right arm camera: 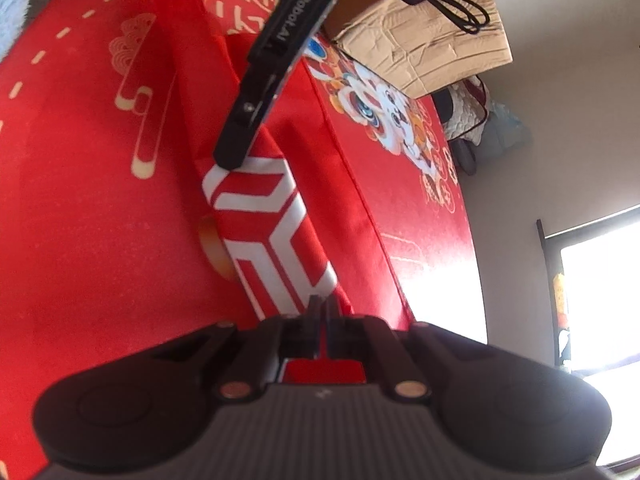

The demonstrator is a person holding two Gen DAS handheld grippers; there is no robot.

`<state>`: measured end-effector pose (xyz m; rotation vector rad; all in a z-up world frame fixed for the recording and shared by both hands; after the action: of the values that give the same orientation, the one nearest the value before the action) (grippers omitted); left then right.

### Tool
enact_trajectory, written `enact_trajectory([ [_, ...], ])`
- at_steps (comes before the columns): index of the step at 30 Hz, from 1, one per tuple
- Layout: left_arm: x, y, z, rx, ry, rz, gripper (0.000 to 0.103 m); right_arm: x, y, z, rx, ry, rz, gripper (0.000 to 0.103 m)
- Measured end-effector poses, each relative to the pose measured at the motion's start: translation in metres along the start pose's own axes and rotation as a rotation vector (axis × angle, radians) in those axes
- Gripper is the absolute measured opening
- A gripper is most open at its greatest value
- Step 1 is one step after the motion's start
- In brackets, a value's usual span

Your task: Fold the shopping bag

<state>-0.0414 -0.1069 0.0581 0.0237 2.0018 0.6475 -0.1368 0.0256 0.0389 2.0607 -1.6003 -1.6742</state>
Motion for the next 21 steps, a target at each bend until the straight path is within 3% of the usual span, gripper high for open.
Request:
enact_trajectory([
  [4, 0.001, -0.009, 0.001, -0.028, 0.017, 0.033, 0.025, 0.023, 0.010, -0.006, 0.044, -0.045, -0.084, 0.004],
  [8, 0.004, -0.013, 0.003, -0.040, 0.047, 0.057, 0.025, 0.037, 0.037, -0.013, 0.190, -0.095, -0.214, 0.004],
  [12, 0.004, -0.008, 0.006, -0.010, 0.069, 0.033, 0.025, 0.039, 0.039, -0.016, 0.195, -0.134, -0.236, 0.005],
  [16, 0.001, 0.008, 0.006, 0.078, 0.090, -0.048, 0.029, 0.038, 0.033, -0.021, 0.187, -0.177, -0.203, 0.005],
  [18, -0.004, 0.019, 0.009, 0.163, 0.102, -0.121, 0.042, 0.039, 0.030, -0.023, 0.192, -0.198, -0.183, 0.005],
  [19, -0.007, 0.027, 0.012, 0.222, 0.105, -0.176, 0.053, 0.040, 0.030, -0.023, 0.201, -0.207, -0.177, 0.005],
  [21, -0.013, 0.034, 0.018, 0.326, 0.117, -0.281, 0.061, 0.041, 0.031, -0.024, 0.237, -0.226, -0.171, 0.005],
])
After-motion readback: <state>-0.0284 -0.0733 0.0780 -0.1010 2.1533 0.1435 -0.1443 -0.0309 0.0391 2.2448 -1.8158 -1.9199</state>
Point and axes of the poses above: each gripper's, at about its wrist camera, not at the fingertips, and x roughly the way its jaws point, y to its right, z to its underside, the point moved 5 cm from there along x, roughly the way its jaws point, and after that the axes turned 10 degrees about x, right-handed, at the moved point
